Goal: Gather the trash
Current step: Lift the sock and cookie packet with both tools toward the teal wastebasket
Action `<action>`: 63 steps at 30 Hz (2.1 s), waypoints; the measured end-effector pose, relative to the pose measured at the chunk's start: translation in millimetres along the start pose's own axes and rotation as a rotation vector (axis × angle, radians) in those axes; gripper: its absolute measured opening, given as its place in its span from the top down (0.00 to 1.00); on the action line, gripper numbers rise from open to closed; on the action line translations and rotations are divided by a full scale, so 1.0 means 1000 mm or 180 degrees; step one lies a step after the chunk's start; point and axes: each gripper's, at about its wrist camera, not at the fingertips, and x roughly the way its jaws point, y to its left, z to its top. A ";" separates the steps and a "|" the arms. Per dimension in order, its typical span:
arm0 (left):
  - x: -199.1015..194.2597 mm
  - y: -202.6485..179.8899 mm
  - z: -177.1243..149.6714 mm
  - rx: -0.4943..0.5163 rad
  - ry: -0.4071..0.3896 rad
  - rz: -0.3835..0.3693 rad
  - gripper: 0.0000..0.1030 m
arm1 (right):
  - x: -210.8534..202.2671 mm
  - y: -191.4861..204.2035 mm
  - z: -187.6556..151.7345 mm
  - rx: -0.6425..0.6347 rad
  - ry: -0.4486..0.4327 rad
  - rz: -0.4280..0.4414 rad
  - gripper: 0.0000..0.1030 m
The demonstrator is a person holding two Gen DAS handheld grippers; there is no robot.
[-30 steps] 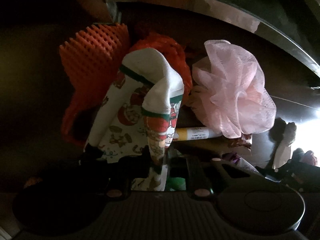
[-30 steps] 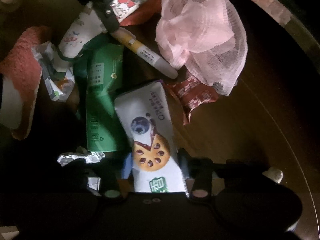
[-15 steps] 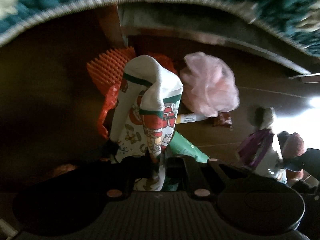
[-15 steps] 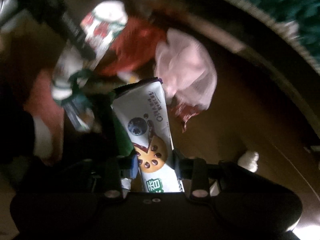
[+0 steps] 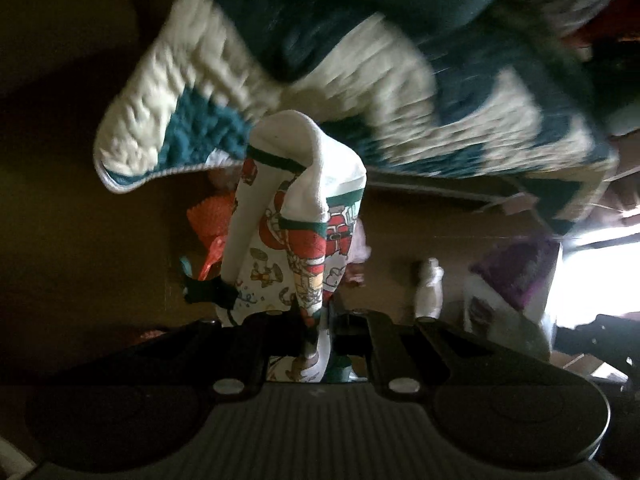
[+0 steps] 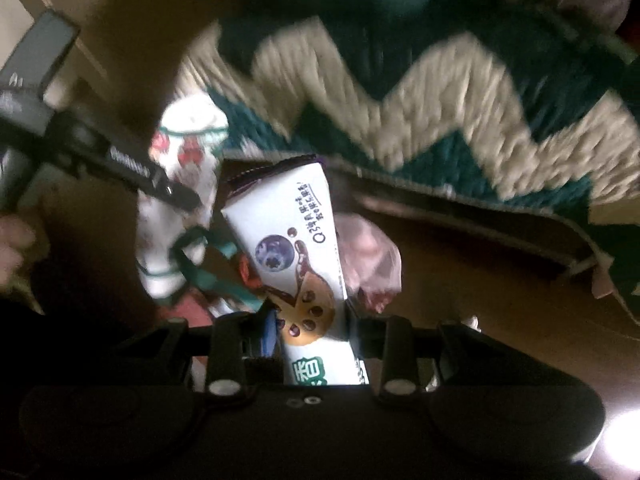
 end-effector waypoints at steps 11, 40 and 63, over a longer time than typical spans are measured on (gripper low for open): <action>-0.139 -0.056 -0.025 0.0205 -0.0543 -0.0041 0.90 | -0.139 0.028 0.029 -0.0008 -0.0680 -0.0035 0.68; -0.359 -0.144 0.161 0.0397 -0.2206 0.0305 0.90 | -0.269 0.021 0.253 0.0117 -0.2012 -0.0255 0.68; -0.218 -0.110 0.305 0.0289 -0.1580 0.0434 0.90 | -0.126 -0.005 0.351 0.0081 -0.1426 -0.0337 0.68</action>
